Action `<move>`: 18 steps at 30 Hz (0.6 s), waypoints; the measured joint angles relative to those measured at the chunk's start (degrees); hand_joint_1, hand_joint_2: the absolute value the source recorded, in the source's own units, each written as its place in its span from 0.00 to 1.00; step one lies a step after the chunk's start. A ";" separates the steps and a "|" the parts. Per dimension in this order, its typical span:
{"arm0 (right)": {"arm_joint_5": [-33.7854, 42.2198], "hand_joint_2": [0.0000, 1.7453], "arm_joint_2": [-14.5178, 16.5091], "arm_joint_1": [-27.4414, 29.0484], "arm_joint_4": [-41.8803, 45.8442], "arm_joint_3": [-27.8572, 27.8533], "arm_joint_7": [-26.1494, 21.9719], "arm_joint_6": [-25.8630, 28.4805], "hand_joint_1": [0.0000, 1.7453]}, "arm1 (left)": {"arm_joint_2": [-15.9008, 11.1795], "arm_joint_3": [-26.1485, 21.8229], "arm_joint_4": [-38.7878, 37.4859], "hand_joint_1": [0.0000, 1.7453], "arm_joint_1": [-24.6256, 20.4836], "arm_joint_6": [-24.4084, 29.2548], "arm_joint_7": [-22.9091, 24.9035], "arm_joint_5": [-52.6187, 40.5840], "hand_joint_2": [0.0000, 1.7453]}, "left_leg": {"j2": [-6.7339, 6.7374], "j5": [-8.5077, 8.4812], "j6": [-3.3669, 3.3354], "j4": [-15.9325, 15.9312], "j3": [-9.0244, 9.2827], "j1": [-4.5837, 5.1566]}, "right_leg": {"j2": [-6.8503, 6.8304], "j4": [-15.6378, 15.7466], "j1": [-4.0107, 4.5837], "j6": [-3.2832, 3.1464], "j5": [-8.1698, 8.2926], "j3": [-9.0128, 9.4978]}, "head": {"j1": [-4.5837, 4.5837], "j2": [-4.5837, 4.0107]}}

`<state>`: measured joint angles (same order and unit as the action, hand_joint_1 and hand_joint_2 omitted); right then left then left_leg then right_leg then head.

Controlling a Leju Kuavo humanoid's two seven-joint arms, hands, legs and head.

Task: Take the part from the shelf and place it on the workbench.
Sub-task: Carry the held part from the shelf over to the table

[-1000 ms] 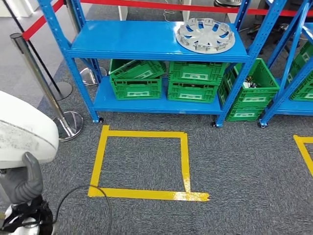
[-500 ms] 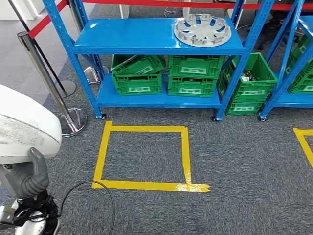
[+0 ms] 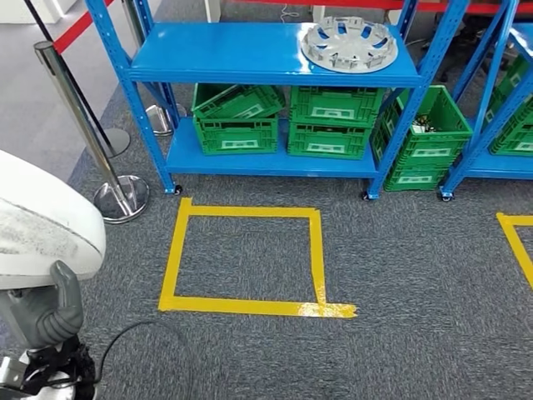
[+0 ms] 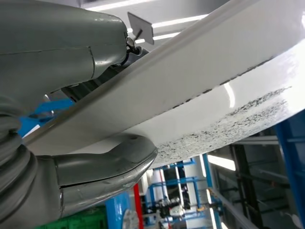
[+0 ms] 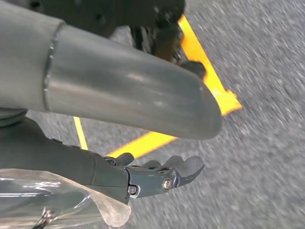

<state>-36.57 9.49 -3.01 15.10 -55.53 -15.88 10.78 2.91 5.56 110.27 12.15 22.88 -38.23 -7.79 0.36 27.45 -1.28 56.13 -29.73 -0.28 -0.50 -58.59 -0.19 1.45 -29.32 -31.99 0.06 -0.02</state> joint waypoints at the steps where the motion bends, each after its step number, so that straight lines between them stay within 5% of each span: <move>1: -0.07 0.00 0.21 0.01 -0.05 -0.08 0.03 -0.26 0.00 | -0.02 0.01 0.10 1.00 0.31 0.08 0.13 -0.13 1.00 | 0.06 -0.27 -0.29 -0.23 -0.15 -0.12 | 0.13 -2.63 -0.05 0.20 -1.68 -1.28 | 0.10 0.00; 3: -0.68 0.00 0.73 0.06 -0.23 -0.14 0.02 -0.68 0.00 | -0.02 0.02 0.27 1.00 1.02 0.32 0.37 -0.16 1.00 | 0.15 -0.64 -0.57 -0.23 -0.70 0.00 | 0.28 -10.50 -0.19 0.52 -5.52 -4.79 | 0.27 0.00; 5: -1.67 0.00 1.11 0.17 -0.39 -0.11 -0.13 -0.67 0.00 | 0.01 0.03 0.35 1.00 1.77 0.68 0.54 -0.03 1.00 | 0.20 -0.92 -0.56 -0.11 -1.16 0.11 | 0.28 -14.60 -0.29 0.67 -6.49 -6.29 | 0.26 0.00; 6: -2.11 0.00 1.21 0.21 -0.43 -0.09 -0.22 -0.56 0.00 | 0.02 0.03 0.35 1.00 2.05 0.81 0.58 0.03 1.00 | 0.18 -1.03 -0.50 0.02 -1.31 0.12 | 0.28 -13.20 -0.32 0.65 -5.35 -5.31 | 0.27 0.00; 8: -2.86 0.00 1.33 0.18 -0.46 -0.04 -0.34 -0.31 0.00 | 0.02 0.03 0.46 1.00 2.51 1.02 0.61 0.03 1.00 | 0.11 -1.09 -0.29 0.41 -1.52 0.14 | 0.29 -5.43 -0.36 0.44 -1.95 -0.90 | 0.27 0.00; 10: -3.42 0.00 1.45 0.09 -0.49 0.03 -0.26 -0.23 0.00 | 0.01 0.03 0.81 1.00 2.93 1.24 0.61 -0.04 1.00 | 0.04 -1.09 0.23 0.91 -1.85 0.35 | 0.36 0.78 -0.33 0.06 -0.44 2.43 | 0.24 0.00; 14: -5.06 0.00 1.64 0.47 -0.58 0.37 0.69 -0.22 0.00 | 0.00 0.03 1.82 1.00 4.01 1.85 0.50 -0.15 1.00 | -0.31 -1.15 1.65 1.51 -2.52 0.35 | 0.02 1.85 -0.31 -1.10 0.05 2.93 | 0.20 0.00; 16: -5.93 0.00 1.69 0.67 -0.61 0.57 1.60 0.03 0.00 | 0.00 0.03 2.28 1.00 4.57 2.19 0.48 -0.24 1.00 | -0.42 1.51 2.29 5.22 -4.05 0.19 | -0.62 2.08 -0.52 -1.74 0.44 2.73 | -0.12 0.00; 18: -6.57 0.00 1.70 0.86 -0.63 0.83 2.35 0.27 0.00 | 0.02 0.03 2.50 1.00 5.24 2.53 0.46 -0.38 1.00 | -0.41 5.62 2.81 12.80 -7.12 0.04 | -1.38 2.05 -0.44 -2.02 0.56 2.42 | -0.40 0.00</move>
<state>-43.14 11.19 -2.15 14.47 -54.71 -13.53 11.05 2.93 5.60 112.77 17.39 25.41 -37.77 -8.17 -0.05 33.07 1.53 68.93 -36.85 -0.24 -1.88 -56.55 -0.63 -0.57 -28.76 -29.57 -0.34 -0.02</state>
